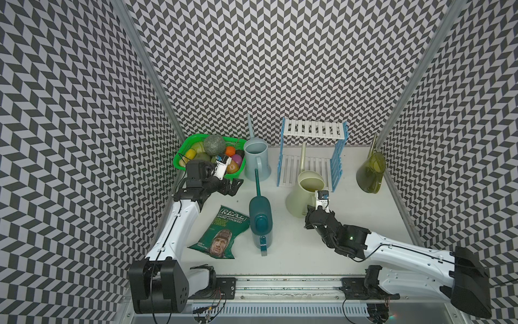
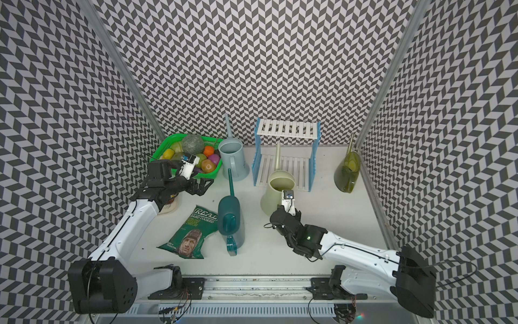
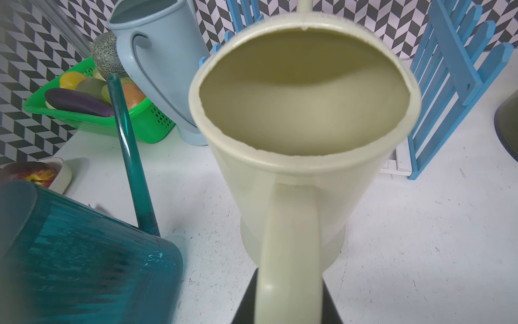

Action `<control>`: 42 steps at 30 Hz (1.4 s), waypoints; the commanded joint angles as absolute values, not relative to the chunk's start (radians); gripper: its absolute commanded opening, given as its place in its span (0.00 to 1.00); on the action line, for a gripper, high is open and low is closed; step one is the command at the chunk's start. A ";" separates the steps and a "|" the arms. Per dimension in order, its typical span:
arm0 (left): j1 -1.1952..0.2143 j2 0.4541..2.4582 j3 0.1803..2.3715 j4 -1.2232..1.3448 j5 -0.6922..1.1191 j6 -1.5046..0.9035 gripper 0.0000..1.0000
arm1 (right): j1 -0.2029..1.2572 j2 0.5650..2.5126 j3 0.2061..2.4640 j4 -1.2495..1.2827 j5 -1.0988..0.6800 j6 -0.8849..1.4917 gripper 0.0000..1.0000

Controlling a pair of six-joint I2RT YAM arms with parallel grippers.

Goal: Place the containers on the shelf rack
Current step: 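Pick up a container from the center of the board.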

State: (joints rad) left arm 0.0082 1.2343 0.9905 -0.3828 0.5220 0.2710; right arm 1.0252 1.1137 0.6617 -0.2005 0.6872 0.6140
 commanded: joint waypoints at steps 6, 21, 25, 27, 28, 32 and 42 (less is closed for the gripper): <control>0.009 1.202 0.979 -0.371 0.546 0.276 1.00 | 1.026 1.045 0.708 -0.210 0.678 0.606 0.02; 0.008 1.195 0.974 -0.371 0.557 0.279 1.00 | 1.009 1.050 0.774 -0.183 0.771 0.478 0.00; 0.008 1.193 0.975 -0.371 0.561 0.279 1.00 | 0.963 1.081 0.803 -0.175 0.724 0.450 0.00; 0.008 1.193 0.974 -0.372 0.563 0.281 1.00 | 0.944 1.102 0.813 -0.167 0.701 0.437 0.00; 0.008 1.193 0.974 -0.373 0.564 0.281 1.00 | 0.936 1.111 0.818 -0.163 0.692 0.433 0.00; 0.008 1.193 0.974 -0.373 0.567 0.282 1.00 | 0.911 1.145 0.834 -0.142 0.667 0.415 0.00; 0.007 1.192 0.977 -0.380 0.576 0.286 1.00 | 0.839 1.219 0.900 -0.103 0.660 0.382 0.00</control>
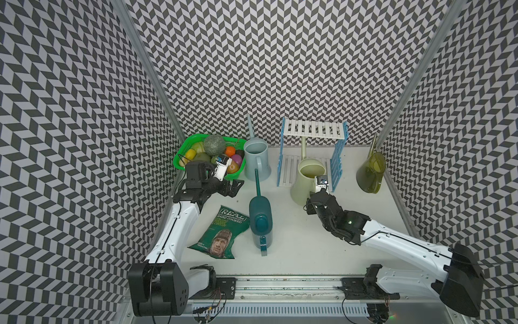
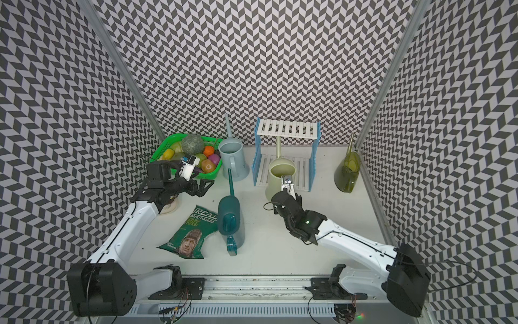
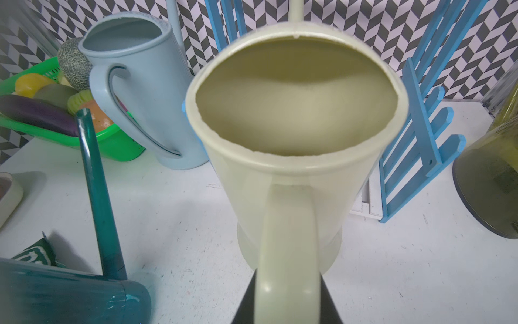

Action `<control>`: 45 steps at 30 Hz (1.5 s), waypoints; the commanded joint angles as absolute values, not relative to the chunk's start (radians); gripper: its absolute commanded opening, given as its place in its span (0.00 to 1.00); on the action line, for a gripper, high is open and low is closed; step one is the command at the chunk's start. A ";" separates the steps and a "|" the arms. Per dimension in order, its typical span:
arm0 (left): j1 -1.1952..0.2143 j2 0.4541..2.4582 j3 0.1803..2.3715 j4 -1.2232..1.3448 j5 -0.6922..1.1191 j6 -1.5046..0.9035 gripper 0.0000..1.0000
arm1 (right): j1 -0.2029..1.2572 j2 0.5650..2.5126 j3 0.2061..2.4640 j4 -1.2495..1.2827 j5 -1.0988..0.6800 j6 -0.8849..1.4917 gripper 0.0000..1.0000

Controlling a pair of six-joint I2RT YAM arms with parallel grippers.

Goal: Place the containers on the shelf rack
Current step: 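Place the container on the shelf.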

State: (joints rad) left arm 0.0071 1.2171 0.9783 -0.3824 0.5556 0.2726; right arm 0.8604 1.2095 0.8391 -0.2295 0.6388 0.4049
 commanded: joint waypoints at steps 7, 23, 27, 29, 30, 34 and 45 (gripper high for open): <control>0.007 1.185 0.980 -0.388 0.581 0.285 1.00 | 0.761 1.308 0.961 -0.097 0.649 0.377 0.00; 0.001 1.184 0.989 -0.403 0.591 0.287 1.00 | 0.607 1.512 1.087 -0.064 0.610 0.365 0.00; -0.001 1.188 0.991 -0.404 0.591 0.285 1.00 | 0.586 1.540 1.095 -0.066 0.608 0.368 0.00; -0.001 1.189 0.990 -0.403 0.591 0.284 1.00 | 0.577 1.555 1.098 -0.071 0.610 0.370 0.00; -0.001 1.189 0.989 -0.403 0.591 0.284 1.00 | 0.571 1.562 1.100 -0.074 0.606 0.372 0.00; -0.003 1.189 0.987 -0.403 0.590 0.285 1.00 | 0.548 1.578 1.107 -0.089 0.594 0.385 0.00; -0.011 1.187 0.982 -0.403 0.585 0.279 1.00 | 0.537 1.572 1.109 -0.102 0.578 0.409 0.25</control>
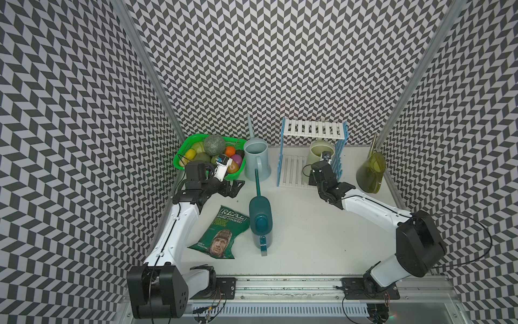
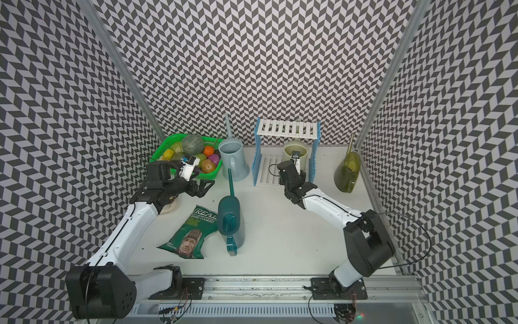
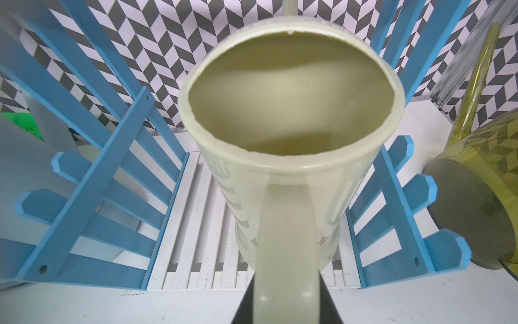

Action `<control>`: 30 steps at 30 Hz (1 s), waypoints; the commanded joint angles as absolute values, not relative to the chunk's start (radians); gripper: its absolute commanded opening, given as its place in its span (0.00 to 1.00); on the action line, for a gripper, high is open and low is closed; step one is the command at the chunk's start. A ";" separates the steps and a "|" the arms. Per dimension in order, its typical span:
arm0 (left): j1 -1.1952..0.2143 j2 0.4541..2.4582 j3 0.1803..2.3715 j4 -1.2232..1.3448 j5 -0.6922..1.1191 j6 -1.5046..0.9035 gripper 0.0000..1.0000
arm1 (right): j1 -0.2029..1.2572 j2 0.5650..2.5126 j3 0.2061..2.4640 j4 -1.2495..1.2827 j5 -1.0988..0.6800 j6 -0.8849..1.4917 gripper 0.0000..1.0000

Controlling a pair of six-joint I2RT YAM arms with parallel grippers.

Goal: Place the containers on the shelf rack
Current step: 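Place the container on the shelf.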

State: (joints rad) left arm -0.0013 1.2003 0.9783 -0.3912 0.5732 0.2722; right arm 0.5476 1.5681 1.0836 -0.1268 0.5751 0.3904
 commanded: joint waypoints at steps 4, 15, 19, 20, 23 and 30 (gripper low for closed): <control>-0.019 1.185 0.982 -0.404 0.575 0.277 1.00 | 0.537 1.544 1.111 -0.113 0.556 0.419 0.37; -0.189 1.235 1.042 -0.375 0.325 0.187 1.00 | 0.540 1.379 1.073 -0.141 0.461 0.429 0.80; -0.265 1.277 1.082 -0.324 0.224 0.067 0.94 | 0.540 1.286 1.026 -0.140 0.415 0.411 0.97; -0.289 1.287 1.091 -0.308 0.180 0.038 0.92 | 0.540 1.263 1.014 -0.141 0.409 0.406 1.00; -0.375 1.312 1.119 -0.274 0.044 -0.014 0.87 | 0.540 1.191 0.973 -0.140 0.398 0.393 1.00; -0.494 1.457 1.241 -0.279 -0.160 -0.159 0.67 | 0.540 1.052 0.928 -0.182 0.398 0.391 1.00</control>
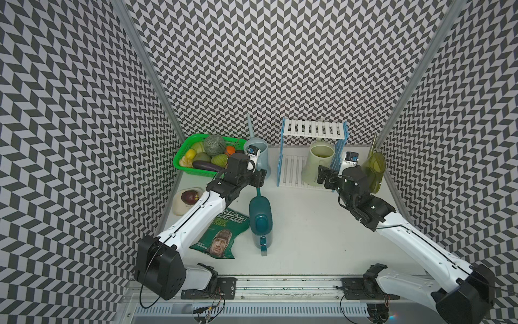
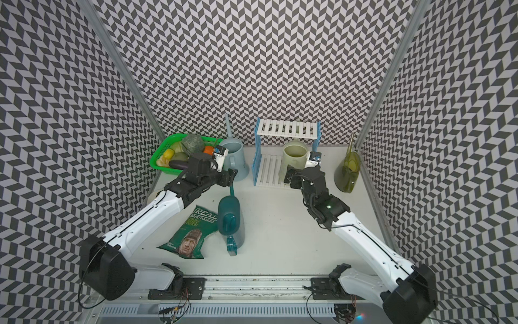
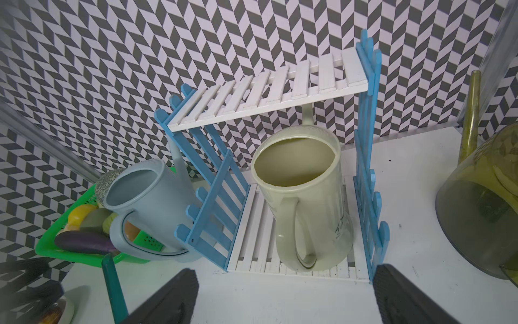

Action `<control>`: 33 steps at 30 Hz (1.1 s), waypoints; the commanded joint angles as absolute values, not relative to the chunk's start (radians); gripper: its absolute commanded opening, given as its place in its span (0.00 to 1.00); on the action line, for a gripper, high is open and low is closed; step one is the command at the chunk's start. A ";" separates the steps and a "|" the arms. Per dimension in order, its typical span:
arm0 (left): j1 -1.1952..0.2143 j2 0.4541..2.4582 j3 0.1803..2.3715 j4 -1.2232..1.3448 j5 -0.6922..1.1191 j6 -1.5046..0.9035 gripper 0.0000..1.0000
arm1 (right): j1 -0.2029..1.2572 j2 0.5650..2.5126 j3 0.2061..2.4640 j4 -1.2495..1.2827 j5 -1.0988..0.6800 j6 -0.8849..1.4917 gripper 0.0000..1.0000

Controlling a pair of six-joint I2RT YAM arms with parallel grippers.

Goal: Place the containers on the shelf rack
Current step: 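Place the container on the shelf.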

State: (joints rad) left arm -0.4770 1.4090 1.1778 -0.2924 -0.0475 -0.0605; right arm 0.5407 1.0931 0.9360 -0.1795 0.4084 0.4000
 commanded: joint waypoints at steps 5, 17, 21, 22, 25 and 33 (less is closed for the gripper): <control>-0.512 1.636 1.414 -0.412 -0.180 -0.230 0.56 | 0.540 1.008 0.909 -0.208 0.394 0.398 1.00; -0.514 1.784 1.491 -0.431 -0.259 -0.263 0.47 | 0.540 0.966 0.879 -0.224 0.392 0.414 1.00; -0.514 1.788 1.495 -0.445 -0.279 -0.276 0.47 | 0.540 0.960 0.872 -0.226 0.393 0.417 1.00; -0.514 1.781 1.487 -0.438 -0.281 -0.273 0.48 | 0.540 0.960 0.870 -0.225 0.393 0.416 1.00; -0.522 1.750 1.470 -0.409 -0.279 -0.248 0.51 | 0.540 0.961 0.867 -0.221 0.388 0.416 1.00; -0.556 1.699 1.489 -0.357 -0.336 -0.135 0.63 | 0.540 0.968 0.864 -0.217 0.381 0.416 1.00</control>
